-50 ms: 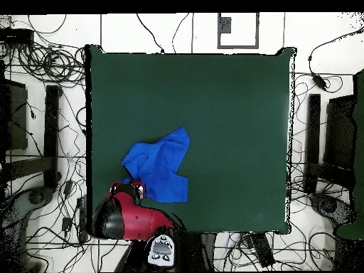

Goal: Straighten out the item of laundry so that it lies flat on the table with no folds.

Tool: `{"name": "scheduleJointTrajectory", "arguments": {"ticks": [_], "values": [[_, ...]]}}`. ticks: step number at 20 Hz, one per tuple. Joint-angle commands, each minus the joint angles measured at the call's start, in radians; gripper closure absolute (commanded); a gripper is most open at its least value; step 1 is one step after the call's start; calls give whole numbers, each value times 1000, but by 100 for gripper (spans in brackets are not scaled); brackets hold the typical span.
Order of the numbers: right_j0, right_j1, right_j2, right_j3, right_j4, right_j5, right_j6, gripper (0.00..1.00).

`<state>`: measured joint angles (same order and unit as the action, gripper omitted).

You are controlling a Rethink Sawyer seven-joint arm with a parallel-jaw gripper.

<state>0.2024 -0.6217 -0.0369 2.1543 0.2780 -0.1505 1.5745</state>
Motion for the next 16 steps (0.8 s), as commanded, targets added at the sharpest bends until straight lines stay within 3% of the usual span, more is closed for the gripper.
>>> {"name": "scheduleJointTrajectory", "arguments": {"ticks": [1,16], "values": [[62,73,64,-85,116,-41,304,100],[86,93,70,-101,165,-61,297,100]]}}
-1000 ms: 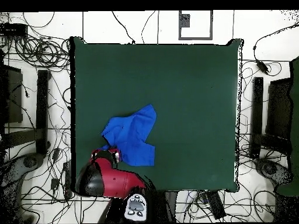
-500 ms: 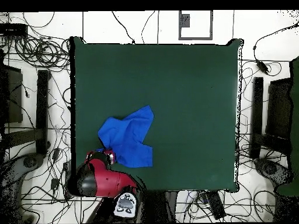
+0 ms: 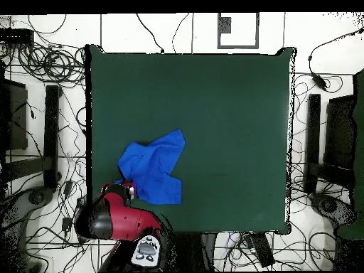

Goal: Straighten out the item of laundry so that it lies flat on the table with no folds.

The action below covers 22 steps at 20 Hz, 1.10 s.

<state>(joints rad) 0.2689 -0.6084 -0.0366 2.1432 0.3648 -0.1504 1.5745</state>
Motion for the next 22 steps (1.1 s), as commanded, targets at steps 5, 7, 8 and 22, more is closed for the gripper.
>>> {"name": "scheduleJointTrajectory", "arguments": {"ticks": [5,7,8,22], "values": [[27,121,67,-106,81,-97,297,100],[24,156,70,-120,72,-140,304,100],[19,173,72,-127,64,-159,304,100],[3,224,84,-158,60,-222,283,100]]}}
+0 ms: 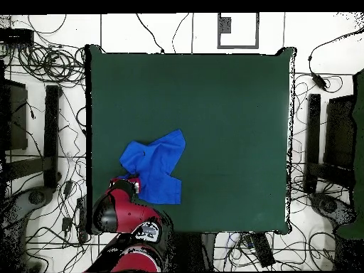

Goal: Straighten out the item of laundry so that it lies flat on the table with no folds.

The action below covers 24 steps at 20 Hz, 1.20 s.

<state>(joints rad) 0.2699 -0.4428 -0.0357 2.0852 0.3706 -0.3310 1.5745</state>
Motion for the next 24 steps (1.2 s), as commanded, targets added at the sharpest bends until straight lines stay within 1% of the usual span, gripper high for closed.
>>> {"name": "scheduleJointTrajectory", "arguments": {"ticks": [1,9,15,16,24], "values": [[0,62,84,-103,54,-41,282,100],[-1,71,86,-113,57,-37,278,100],[17,69,73,-113,72,-54,283,100],[16,67,73,-113,72,-54,283,0],[27,67,62,-118,79,-62,276,0]]}}
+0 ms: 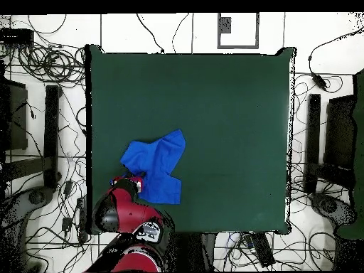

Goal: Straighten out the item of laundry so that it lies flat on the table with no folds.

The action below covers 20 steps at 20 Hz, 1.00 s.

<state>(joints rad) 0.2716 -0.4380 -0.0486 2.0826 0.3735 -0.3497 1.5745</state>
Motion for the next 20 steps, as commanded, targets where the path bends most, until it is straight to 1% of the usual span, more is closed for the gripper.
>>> {"name": "scheduleJointTrajectory", "arguments": {"ticks": [1,6,8,12,15,18,20], "values": [[25,63,74,-115,75,-45,275,0],[27,66,75,-113,74,-54,279,0],[55,64,48,-116,112,-6,250,0],[29,46,76,-102,90,-7,275,0],[19,-38,79,-48,87,50,283,0],[33,-166,51,15,107,166,272,0],[18,-216,53,37,93,215,264,0]]}}
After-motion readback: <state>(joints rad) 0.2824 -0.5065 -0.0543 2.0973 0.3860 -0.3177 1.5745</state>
